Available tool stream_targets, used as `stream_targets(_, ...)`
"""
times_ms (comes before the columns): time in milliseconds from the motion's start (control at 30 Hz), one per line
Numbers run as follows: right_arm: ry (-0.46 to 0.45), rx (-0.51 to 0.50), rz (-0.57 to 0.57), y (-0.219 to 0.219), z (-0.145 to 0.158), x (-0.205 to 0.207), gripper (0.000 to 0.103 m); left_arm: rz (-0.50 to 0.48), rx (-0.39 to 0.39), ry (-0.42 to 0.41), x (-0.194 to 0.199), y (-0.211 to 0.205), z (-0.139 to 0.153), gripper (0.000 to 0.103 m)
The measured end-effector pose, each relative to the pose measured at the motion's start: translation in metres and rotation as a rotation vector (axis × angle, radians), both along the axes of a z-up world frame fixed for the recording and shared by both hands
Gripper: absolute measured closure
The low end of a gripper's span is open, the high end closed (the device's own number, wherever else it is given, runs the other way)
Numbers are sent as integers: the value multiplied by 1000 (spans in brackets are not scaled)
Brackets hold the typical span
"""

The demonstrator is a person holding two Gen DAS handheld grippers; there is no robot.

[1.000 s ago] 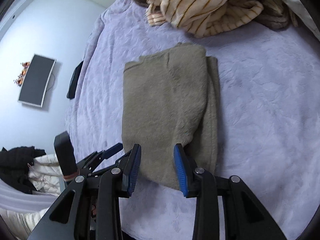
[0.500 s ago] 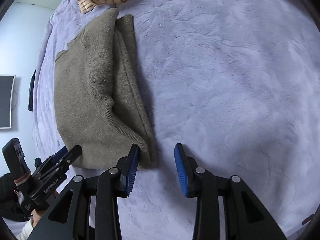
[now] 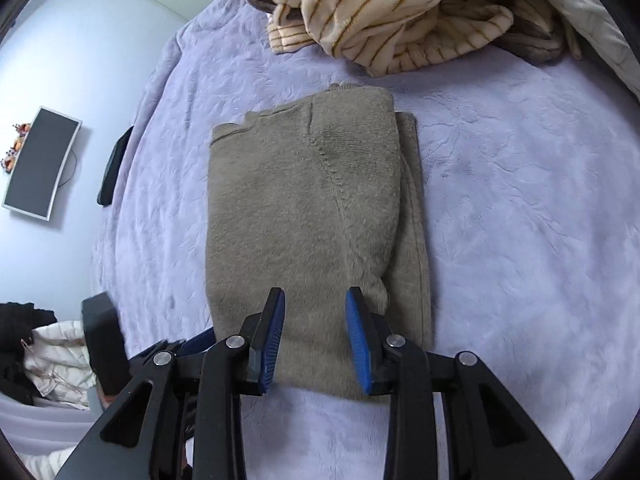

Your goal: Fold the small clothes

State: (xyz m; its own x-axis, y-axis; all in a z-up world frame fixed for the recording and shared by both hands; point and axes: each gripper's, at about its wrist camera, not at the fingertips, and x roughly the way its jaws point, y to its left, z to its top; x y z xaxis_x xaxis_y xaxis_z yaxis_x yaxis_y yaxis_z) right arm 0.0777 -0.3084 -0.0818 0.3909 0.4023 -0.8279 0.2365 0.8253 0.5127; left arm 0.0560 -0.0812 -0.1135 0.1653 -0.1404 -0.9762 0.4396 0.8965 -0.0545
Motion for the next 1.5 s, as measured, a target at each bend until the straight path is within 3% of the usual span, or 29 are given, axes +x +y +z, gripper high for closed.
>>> stream_targets(133,92,-6,-64,-16,-29,3,74,11,-7,18,2,1,-4,44)
stream_targets(200,109,15,-97,-25,-36,-3,84,12,-5,22,2,0,-3,44)
stream_targets(533,136,56,-106,-32,-34,-22,80,-5,3,35,5,0,-2,44)
stream_targets(733,170,79,-138,-37,-37,-36,71,11,9,45,7,-1,-2,43)
stream_targets(800,179,78,-138,-38,-39,-42,66,14,38,31,8,-2,-2,15)
stream_targets(833,182,76,-140,-39,-39,-44,65,15,50,23,7,-2,-2,13)
stream_targets(1000,194,86,-152,-43,-39,-54,63,7,58,24,6,-3,-2,13)
stream_targets(1100,198,81,-149,-44,-39,-55,54,13,53,32,6,-3,-2,13)
stream_targets(1233,200,84,-137,-42,-39,-53,52,18,38,39,10,-2,0,13)
stream_targets(1500,156,72,-80,-38,-33,-46,27,35,10,71,21,6,-2,13)
